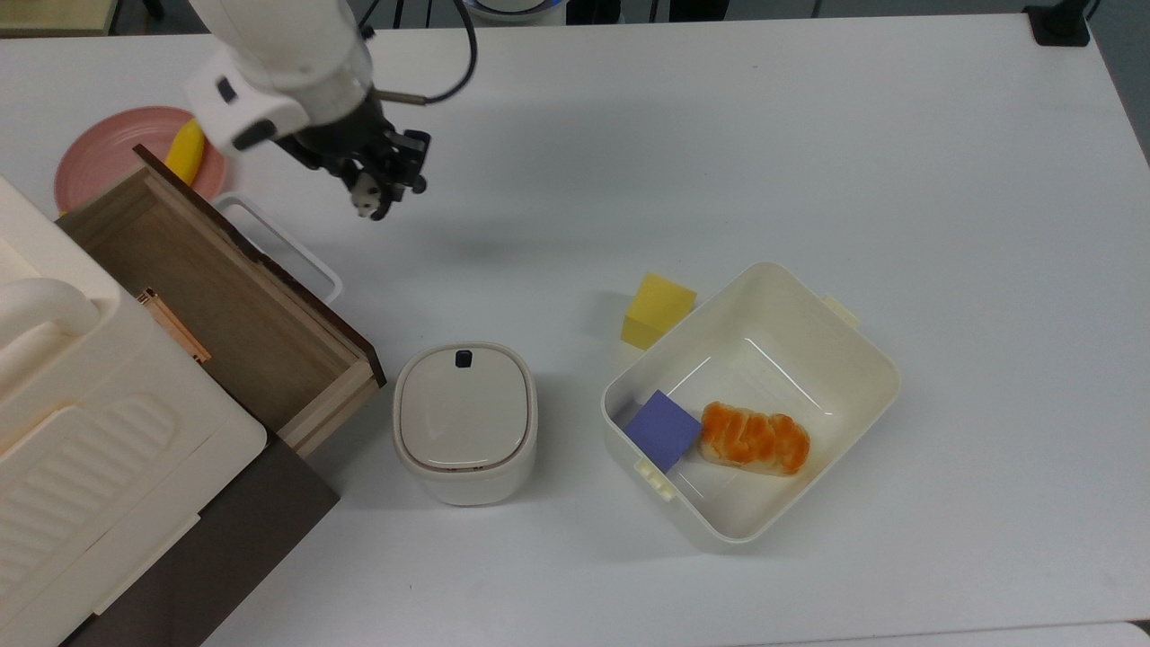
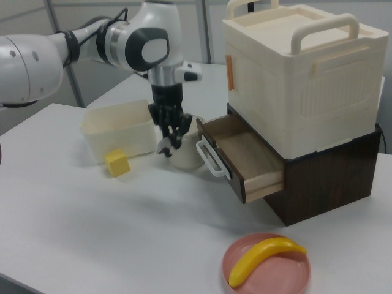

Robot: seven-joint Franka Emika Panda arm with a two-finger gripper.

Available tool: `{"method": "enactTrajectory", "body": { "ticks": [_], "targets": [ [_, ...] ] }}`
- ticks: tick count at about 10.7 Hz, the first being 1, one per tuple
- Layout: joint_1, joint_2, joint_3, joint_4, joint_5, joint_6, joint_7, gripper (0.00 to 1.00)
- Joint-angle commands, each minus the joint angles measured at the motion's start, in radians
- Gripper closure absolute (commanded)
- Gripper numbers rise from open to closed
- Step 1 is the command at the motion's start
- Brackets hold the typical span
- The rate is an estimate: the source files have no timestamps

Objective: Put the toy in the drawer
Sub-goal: 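Carry the panda toy over the open wooden drawer and lower it, then open the gripper to release the panda toy into the drawer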

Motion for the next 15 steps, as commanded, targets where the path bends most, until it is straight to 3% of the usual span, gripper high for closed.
{"method": "enactTrajectory", "body": {
  "ticks": [1,7,9,11,12,15],
  "targets": [
    [-0.003,-0.001,-0.014,0.078,-0.023,0.144,-0.048,0.67],
    [-0.003,0.062,-0.083,0.062,-0.093,0.513,-0.053,0.53],
    [-0.003,0.091,-0.083,0.03,-0.153,0.53,-0.053,0.4],
    [-0.002,0.107,-0.083,0.031,-0.149,0.53,-0.039,0.39],
    [0.003,0.097,-0.082,0.036,-0.141,0.524,-0.024,0.31],
    [0.049,0.073,-0.069,0.034,-0.141,0.516,0.091,0.29]
  ]
}}
